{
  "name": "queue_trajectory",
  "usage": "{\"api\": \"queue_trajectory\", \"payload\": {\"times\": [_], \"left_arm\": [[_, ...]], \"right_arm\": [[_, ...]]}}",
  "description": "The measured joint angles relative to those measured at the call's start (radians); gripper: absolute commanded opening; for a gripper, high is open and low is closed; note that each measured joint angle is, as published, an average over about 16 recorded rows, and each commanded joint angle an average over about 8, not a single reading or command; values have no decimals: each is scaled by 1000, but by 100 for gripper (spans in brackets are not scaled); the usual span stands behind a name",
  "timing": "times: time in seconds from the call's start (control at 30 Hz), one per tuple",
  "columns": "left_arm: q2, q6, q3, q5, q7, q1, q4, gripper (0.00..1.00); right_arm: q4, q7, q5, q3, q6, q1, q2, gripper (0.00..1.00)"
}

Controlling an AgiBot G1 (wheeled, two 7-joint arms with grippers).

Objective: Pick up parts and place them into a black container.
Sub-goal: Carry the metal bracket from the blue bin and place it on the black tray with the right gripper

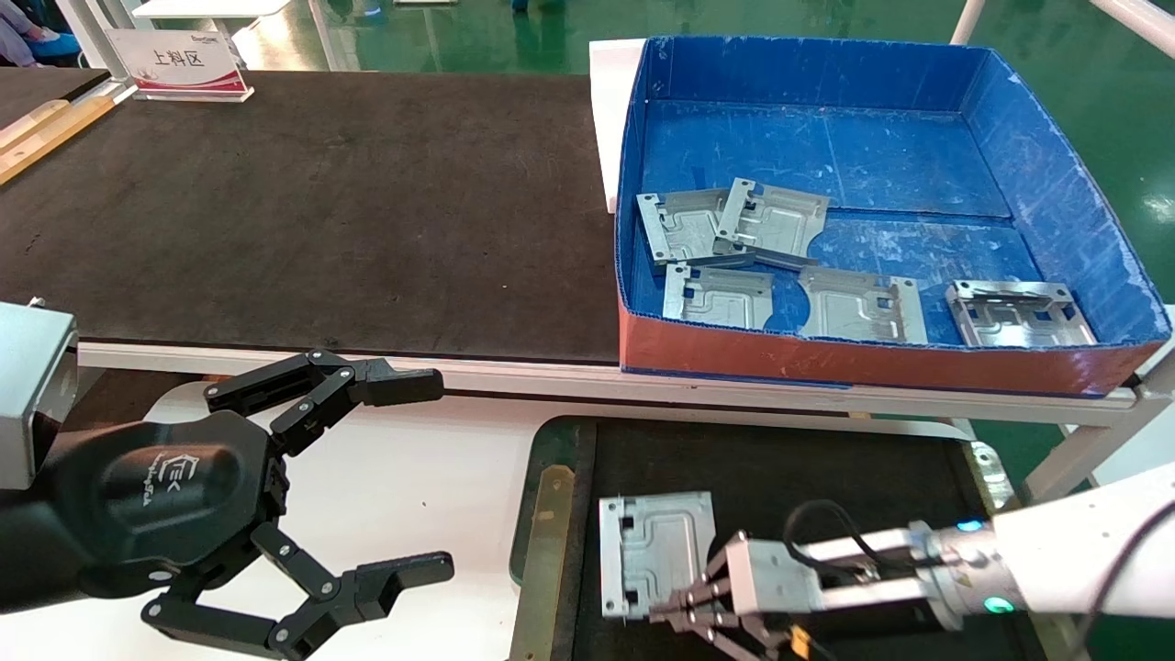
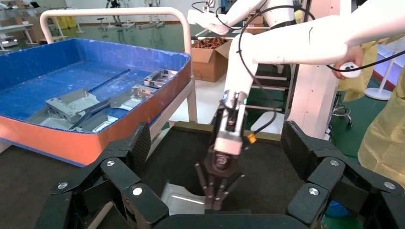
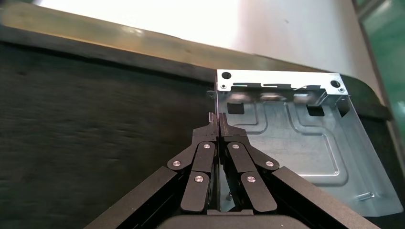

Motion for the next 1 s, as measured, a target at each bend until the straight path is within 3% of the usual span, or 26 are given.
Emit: {"api": "queue_trajectory", "payload": {"times": [0.43,1.0], "left_arm": [[0,0,0,0,0,0,0,100],[0,0,0,0,0,0,0,100]], "right_arm": [[-251,-127,-41,-19,45,73,-121,0],[-446,-211,-48,-19,102,123,-201,0]]}}
